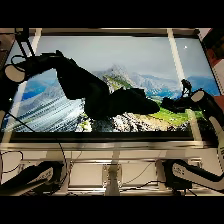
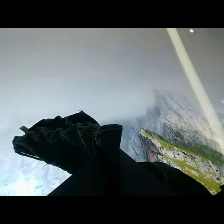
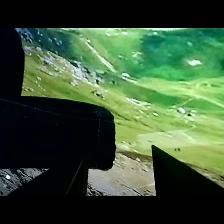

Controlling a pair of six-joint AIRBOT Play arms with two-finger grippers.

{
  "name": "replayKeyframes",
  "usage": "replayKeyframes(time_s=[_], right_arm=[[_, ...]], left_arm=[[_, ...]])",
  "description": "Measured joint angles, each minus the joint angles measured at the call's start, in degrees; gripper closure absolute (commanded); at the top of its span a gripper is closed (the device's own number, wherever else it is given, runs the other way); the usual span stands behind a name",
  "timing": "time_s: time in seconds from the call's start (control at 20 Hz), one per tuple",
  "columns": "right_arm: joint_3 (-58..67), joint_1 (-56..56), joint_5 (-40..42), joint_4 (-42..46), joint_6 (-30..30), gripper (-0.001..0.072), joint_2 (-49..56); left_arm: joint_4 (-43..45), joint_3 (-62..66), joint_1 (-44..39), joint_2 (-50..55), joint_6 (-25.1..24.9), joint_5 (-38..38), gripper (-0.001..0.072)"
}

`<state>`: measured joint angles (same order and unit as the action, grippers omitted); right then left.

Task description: Fold the clothes and pants, and hang the long-sleeved shirts on hangers.

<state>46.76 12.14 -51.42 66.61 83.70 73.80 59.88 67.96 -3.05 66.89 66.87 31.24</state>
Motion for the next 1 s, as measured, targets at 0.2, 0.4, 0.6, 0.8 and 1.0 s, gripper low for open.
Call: replayKeyframes(time_s=[0.2,0.4,0.6,0.8,1.0], right_arm=[[-0.2,0.0,1.9,-8.1,-0.9,0.028,5.8],[-0.2,0.0,2.6,-22.8,-7.3,0.0384,10.1],[-0.1,0.0,1.4,-37.1,-16.9,0.0658,11.5],[3.1,0.0,-1.3,-44.1,-24.5,0.0684,11.7],[11.7,1.1,-2.6,-42.8,-26.6,0.0685,10.3]], left_arm=[[0.1,0.0,0.0,-0.1,0.0,0.4,0.0667],[0.1,0.0,0.0,-0.1,0.0,0.5,0.0667],[0.1,0.0,0.0,0.7,0.0,0.5,0.0667],[0.1,0.0,0.3,1.2,0.0,0.4,0.0667],[0.1,0.0,2.2,-1.7,0.0,-3.0,0.0667]])
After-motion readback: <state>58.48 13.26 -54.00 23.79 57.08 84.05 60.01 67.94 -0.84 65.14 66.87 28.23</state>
